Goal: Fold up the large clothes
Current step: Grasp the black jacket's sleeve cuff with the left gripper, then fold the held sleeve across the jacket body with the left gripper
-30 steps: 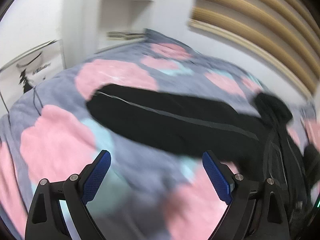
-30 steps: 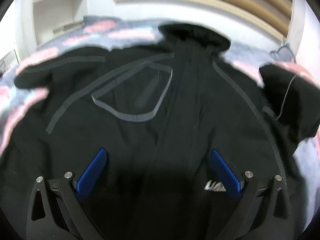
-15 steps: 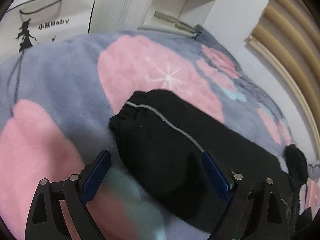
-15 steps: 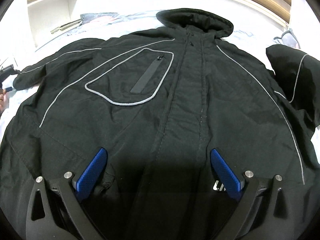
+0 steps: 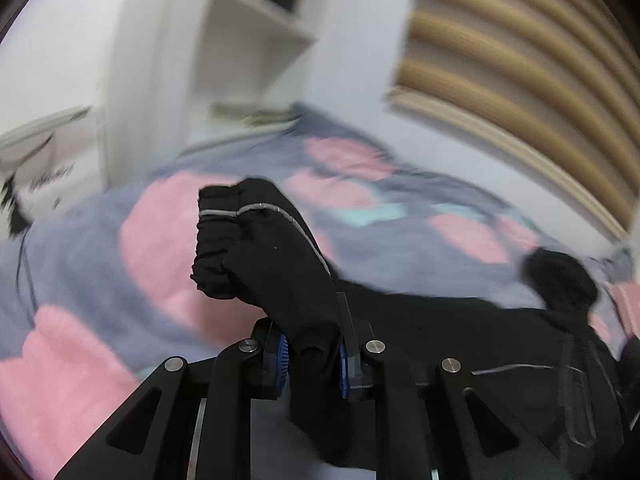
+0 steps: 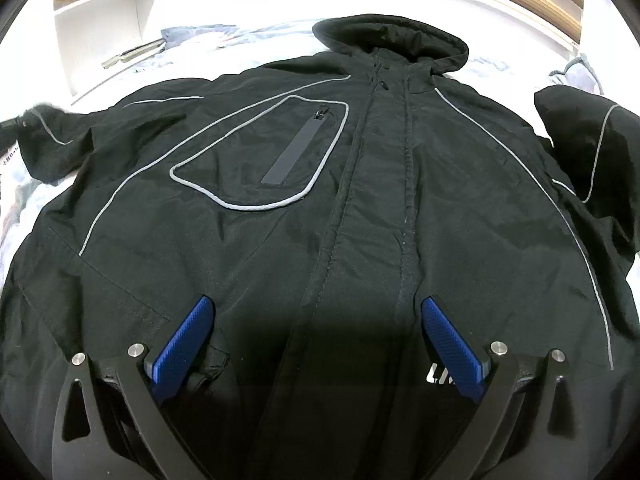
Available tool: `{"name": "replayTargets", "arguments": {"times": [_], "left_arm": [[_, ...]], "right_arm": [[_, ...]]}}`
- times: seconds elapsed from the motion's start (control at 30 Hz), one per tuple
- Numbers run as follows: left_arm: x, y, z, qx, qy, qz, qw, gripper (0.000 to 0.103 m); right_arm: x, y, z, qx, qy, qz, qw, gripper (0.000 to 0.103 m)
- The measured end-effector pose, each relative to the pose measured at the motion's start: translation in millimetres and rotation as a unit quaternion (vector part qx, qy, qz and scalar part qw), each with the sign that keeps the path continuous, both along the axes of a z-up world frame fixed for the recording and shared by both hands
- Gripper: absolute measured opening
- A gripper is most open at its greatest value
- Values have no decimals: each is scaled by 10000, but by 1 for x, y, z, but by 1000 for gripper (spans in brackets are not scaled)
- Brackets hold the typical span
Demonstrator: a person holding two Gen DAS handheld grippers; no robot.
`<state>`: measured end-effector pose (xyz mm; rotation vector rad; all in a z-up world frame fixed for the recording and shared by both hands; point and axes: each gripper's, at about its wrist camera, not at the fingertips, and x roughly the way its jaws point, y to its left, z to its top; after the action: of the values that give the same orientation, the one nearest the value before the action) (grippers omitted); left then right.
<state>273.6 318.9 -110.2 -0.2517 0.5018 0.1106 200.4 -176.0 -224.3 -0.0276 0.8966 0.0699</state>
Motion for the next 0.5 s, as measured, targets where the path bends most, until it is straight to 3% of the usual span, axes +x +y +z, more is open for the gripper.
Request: {"name": "replayTargets", "arguments": {"times": [0.2,0.37,0.5], "left_arm": [[-11,-107,45,374,-400,-1242,9907,18],[-10,-218,45,698,-286,-2449,9666,18],[0,-295,8,869,357,-3238,9414,18]], "right_arm": [[-2,-2,0,78,-44,12,10000,103],[-2,-3,0,152,-75,16,9999,103],[-2,-4,0,211,-99,18,9997,103]]}}
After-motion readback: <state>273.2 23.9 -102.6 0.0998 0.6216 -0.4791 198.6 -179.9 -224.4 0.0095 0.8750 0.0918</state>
